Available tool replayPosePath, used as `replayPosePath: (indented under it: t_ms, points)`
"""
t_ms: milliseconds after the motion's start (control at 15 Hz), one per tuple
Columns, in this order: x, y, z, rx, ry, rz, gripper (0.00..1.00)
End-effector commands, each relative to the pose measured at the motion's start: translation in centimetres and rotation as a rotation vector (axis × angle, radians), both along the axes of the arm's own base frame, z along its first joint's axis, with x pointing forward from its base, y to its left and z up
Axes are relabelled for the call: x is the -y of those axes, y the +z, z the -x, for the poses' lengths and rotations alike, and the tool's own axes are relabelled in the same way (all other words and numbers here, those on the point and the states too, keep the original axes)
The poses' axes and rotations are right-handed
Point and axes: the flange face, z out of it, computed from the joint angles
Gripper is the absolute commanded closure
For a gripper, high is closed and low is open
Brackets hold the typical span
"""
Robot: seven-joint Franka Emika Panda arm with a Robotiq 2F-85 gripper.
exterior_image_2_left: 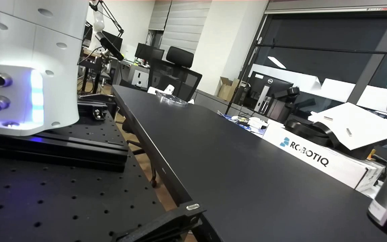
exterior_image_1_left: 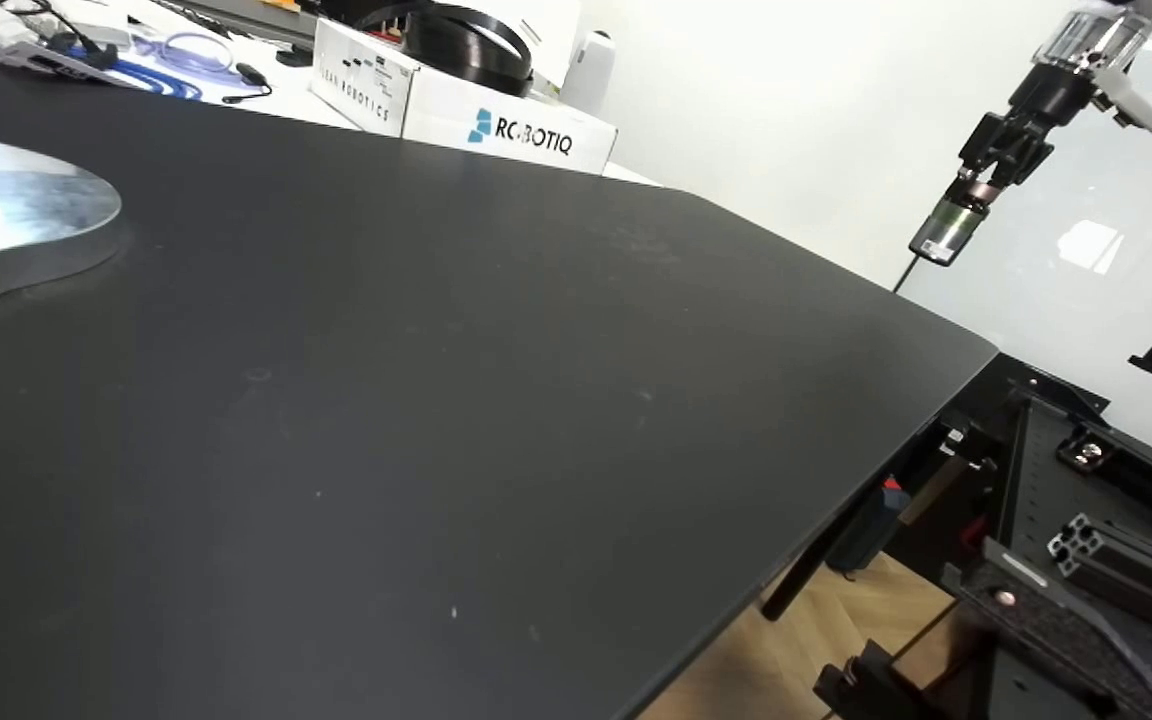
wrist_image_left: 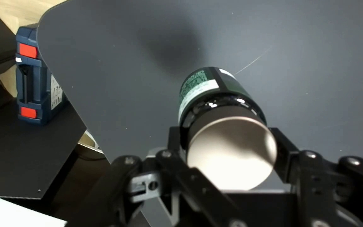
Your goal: Move the bottle to the right
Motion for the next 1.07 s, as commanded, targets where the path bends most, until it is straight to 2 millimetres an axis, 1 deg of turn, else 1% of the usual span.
replayPosePath:
  t_ms: [0, 200, 400, 600, 867, 933, 1000]
  points:
    - [3.2, -1.8, -0.2, 0.023, -0.052, 0.011, 0.57]
    - [4.5, -4.3, -0.3, 0.016, -0.076, 0.016, 0.57]
    - [4.9, -6.5, -0.9, 0.0, -0.082, 0.017, 0.57]
    - [5.3, -7.9, -1.4, -0.006, -0.084, 0.023, 0.57]
    - [5.8, -9.2, -2.0, -0.017, -0.084, 0.02, 0.57]
    - [5.8, -9.3, -2.0, -0.03, -0.087, 0.012, 0.15]
    - [5.8, -9.1, -2.0, -0.03, -0.081, 0.015, 0.07]
